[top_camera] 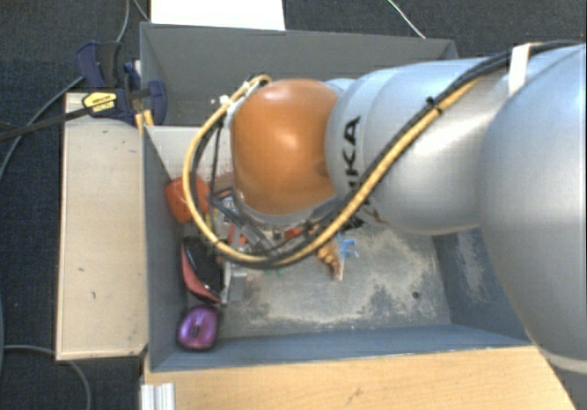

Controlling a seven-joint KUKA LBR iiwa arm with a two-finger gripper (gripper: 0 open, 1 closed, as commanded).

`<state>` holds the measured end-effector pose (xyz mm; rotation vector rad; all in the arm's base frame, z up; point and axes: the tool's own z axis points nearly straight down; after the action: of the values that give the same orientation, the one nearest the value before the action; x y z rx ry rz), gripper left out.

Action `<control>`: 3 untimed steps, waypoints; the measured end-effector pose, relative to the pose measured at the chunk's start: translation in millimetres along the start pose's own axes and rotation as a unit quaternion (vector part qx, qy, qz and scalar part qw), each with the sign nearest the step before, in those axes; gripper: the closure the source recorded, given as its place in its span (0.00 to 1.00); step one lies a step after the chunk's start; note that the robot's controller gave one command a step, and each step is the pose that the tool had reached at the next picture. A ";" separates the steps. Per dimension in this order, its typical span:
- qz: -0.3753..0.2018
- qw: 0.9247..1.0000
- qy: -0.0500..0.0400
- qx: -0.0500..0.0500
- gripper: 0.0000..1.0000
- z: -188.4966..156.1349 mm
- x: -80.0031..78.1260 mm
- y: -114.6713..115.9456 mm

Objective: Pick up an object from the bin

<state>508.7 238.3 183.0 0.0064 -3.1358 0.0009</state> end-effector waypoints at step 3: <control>-0.072 0.997 -0.023 -0.008 0.00 83.2 -81.5 -35.5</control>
Offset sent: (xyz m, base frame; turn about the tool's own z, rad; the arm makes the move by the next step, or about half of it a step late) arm 0.0804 -0.0492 -0.1130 -0.1618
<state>589.9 203.1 99.3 0.2348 -3.1735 -0.0253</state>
